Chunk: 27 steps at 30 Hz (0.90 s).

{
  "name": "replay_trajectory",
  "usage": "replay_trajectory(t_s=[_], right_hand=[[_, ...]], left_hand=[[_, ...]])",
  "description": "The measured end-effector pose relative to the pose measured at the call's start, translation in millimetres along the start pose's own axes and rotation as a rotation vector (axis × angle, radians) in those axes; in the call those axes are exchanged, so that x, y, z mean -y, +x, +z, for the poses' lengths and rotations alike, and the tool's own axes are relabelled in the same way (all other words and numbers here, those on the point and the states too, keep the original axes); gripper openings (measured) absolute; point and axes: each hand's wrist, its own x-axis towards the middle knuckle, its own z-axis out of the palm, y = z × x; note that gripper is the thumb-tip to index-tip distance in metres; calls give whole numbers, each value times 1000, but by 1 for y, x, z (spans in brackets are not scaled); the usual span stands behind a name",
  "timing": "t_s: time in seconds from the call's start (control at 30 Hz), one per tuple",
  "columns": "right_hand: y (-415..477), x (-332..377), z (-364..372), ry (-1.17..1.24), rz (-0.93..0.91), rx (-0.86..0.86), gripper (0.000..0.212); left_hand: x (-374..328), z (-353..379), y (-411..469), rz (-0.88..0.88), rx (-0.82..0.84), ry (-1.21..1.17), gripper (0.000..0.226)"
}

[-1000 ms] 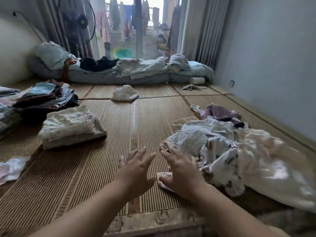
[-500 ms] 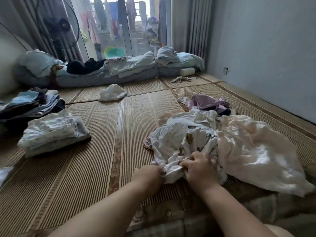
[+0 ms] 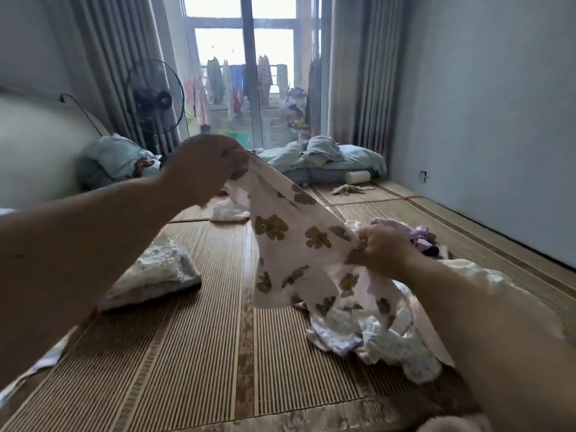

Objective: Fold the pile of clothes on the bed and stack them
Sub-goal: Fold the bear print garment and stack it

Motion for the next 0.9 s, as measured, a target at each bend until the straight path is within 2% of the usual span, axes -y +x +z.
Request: replay_trajectory(t_s=[0.07,0.13,0.2,0.3,0.43,0.6,0.67,0.77,0.83,0.9], right_hand=[[5,10,-3,21,16,-57,18],[11,22,-4,127,19,-98,24],[16,38,-3,172,22,-139,21],[18,59,-4,168,-34,-204,14],[15,83,-9,441,-73,-264,6],[15,116,-16,808,-41,22,23],[15,125,-16,890,-52,51,27],[13,137,-17,1035,-58,95,22],[14,147,-17,1030,-43,104,21],[16,159,-13,869,-15,47,19]], left_hand=[[23,-36,-1,-61,-34,-12,24],[44,-61,-8,-175,-27,-183,19],[61,-79,-15,-252,-24,-245,16],[81,-97,-21,-315,-12,-212,22],[111,-100,-34,-419,-8,-95,27],[144,-77,-59,-556,101,-114,27],[151,-68,-65,-551,147,-61,23],[153,-59,-72,-550,224,25,24],[146,-57,-75,-524,293,96,18],[131,-53,-79,-436,326,99,18]])
